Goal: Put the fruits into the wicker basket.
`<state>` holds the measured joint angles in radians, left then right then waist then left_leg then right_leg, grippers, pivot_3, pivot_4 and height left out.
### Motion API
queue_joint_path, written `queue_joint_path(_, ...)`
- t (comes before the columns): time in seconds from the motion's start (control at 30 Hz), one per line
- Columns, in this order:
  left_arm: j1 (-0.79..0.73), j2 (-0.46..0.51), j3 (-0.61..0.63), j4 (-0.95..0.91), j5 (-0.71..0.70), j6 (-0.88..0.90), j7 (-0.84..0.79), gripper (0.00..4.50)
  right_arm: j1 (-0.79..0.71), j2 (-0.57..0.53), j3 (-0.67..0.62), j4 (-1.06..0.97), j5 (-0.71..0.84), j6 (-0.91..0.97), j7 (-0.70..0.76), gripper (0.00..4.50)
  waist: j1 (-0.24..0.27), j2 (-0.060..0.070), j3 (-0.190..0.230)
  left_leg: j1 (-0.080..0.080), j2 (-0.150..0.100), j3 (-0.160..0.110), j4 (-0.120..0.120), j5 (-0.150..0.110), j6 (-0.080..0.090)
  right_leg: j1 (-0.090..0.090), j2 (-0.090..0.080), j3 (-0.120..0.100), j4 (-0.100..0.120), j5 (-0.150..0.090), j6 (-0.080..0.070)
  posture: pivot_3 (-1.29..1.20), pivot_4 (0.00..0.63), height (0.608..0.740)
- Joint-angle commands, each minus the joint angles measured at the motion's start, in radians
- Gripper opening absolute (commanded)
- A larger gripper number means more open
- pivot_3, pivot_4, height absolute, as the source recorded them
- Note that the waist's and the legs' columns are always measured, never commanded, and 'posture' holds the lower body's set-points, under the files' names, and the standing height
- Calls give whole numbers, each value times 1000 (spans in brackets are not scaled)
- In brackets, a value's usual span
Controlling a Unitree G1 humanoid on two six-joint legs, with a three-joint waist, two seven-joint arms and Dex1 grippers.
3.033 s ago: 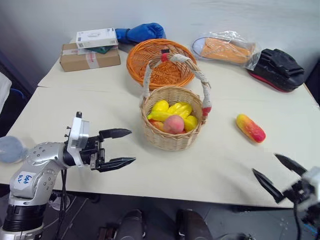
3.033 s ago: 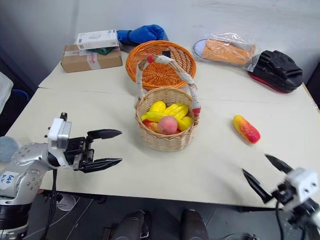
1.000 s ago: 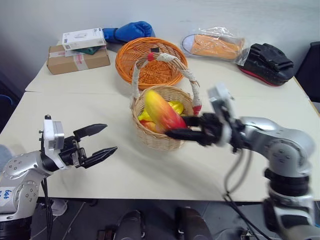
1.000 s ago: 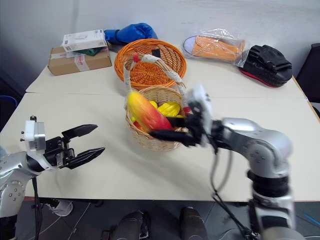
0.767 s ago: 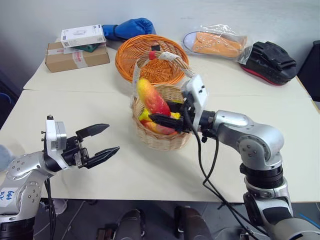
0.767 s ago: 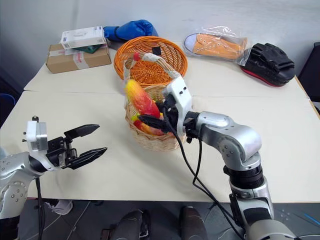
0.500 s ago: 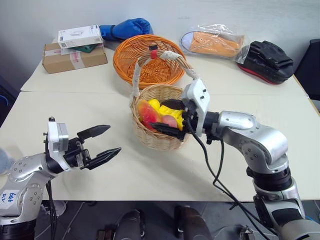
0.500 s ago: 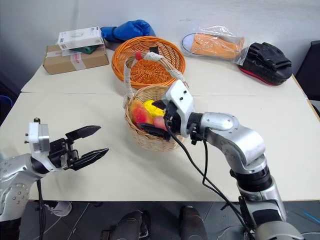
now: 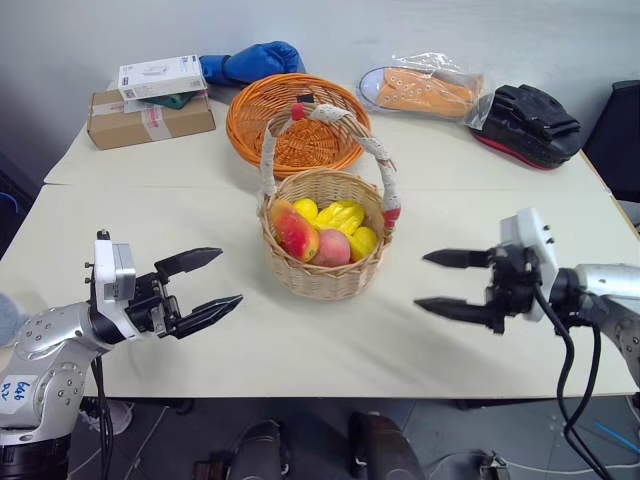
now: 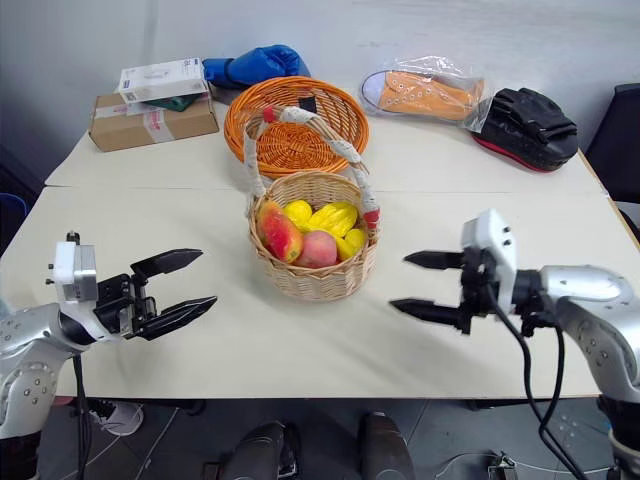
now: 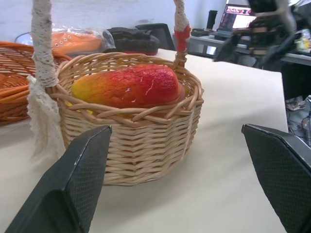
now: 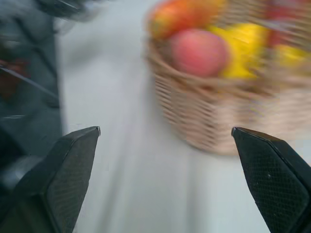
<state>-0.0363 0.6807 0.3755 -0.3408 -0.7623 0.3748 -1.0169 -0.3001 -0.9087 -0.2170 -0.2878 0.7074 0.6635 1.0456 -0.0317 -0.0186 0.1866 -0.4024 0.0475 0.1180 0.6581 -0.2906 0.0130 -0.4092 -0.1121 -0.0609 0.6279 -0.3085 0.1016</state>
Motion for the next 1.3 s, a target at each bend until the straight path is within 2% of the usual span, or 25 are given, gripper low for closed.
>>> queue_joint_path(0.03, -35, 18, -5, -49, -37, 17, 3, 4500, -120, 56, 3, 82, -53, -112, -27, 4478, 0, 0, 0, 0, 0, 0, 0, 2, -4, 0, 1, 1, 0, 0, 0, 0, 150, 740)
queue_joint_path(0.23, -95, 15, -39, -28, -30, 32, 7, 4500, -322, 214, 152, 178, -95, -131, -16, 4478, 3, 0, 0, -1, 0, 1, 0, 3, -5, -1, 3, 1, 1, 0, 0, 0, 150, 740)
queue_joint_path(0.27, -99, 14, -42, -29, -32, 34, 8, 4500, -346, 229, 165, 196, -100, -129, -11, 4304, 3, 0, 0, -1, 0, 1, 1, 3, -5, -1, 3, 1, 1, 0, 0, 0, 150, 740)
queue_joint_path(0.37, -111, 11, -50, -32, -39, 44, 10, 4500, -401, 252, 200, 265, -136, -142, 3, 3562, 7, 0, 0, -2, 0, 1, 2, 3, -4, -1, 2, 0, 0, 0, 0, 0, 150, 740)
queue_joint_path(0.53, -148, 10, -62, -17, -36, 50, 12, 4500, -424, 277, 211, 269, -120, -137, 45, 1859, 6, 0, 0, -3, -2, 1, 4, 2, -2, -1, 0, -1, 0, 0, 0, 0, 150, 740)
queue_joint_path(0.7, -157, 10, -71, -4, -27, 44, -2, 4500, -303, 237, 98, 135, -3, -84, 81, 183, 10, 0, 0, -3, 0, 0, 3, 2, -3, -1, 1, -2, 1, 0, 1, 0, 150, 740)
queue_joint_path(0.77, -167, 11, -74, 12, -25, 40, -9, 4500, -222, 196, 19, 59, 31, -57, 53, 187, 11, 0, 0, -4, 0, 1, 3, 2, -3, -1, 1, -2, 1, 0, 1, 0, 150, 740)
queue_joint_path(0.87, -182, 7, -88, 38, -14, 34, -18, 4500, -119, 157, -186, -68, 133, 7, -70, 187, 23, 0, 0, -4, -1, 1, 4, 1, -2, -1, 0, -2, 0, 1, 1, 0, 150, 740)
queue_joint_path(1.0, -203, 1, -101, 57, -16, 37, -23, 4500, -16, 129, -392, -133, 215, 60, -197, 187, 30, 0, 0, -3, -1, 1, 4, 1, -2, -1, 0, -1, 0, 1, 1, 0, 150, 740)
queue_joint_path(1.07, -228, -8, -130, 81, -7, 31, -37, 4500, 49, 125, -478, -94, 138, -5, -229, 187, 30, 0, 0, -2, -1, 1, 4, 1, -2, 0, 0, -1, 0, 1, 1, 0, 150, 740)
queue_joint_path(1.17, -262, -21, -160, 108, 3, 23, -51, 4500, 84, 130, -516, -17, 54, -93, -269, 187, 30, 0, 0, -2, -1, 1, 4, 1, -2, 1, 1, -1, 0, 1, 2, 0, 150, 740)
queue_joint_path(1.3, -311, -37, -195, 142, 22, 12, -69, 4500, 65, 136, -464, 150, -62, -202, -312, 187, 28, 0, 0, -2, -2, 2, 4, 2, -2, 0, 2, 0, 1, 1, 2, 0, 150, 740)
